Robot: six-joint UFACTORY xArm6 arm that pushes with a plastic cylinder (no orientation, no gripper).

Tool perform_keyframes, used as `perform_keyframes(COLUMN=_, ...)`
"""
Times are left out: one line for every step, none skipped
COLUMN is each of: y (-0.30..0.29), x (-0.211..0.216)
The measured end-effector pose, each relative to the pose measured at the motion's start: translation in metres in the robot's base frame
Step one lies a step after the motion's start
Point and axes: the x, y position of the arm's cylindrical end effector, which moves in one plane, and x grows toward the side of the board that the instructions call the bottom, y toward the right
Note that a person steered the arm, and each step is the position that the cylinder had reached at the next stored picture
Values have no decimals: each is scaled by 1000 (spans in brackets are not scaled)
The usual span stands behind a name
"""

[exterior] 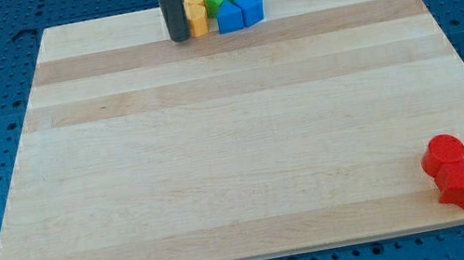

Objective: Slide red star towards the left side of the board

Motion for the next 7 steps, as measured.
perform_keyframes(y=-3, x=23)
perform_keyframes(y=25, x=53)
perform_keyframes(y=112, x=58)
perform_keyframes(y=202, x=71)
perform_keyframes(y=279, x=99)
perform_keyframes(y=285, x=110)
perform_keyframes(y=301, x=110)
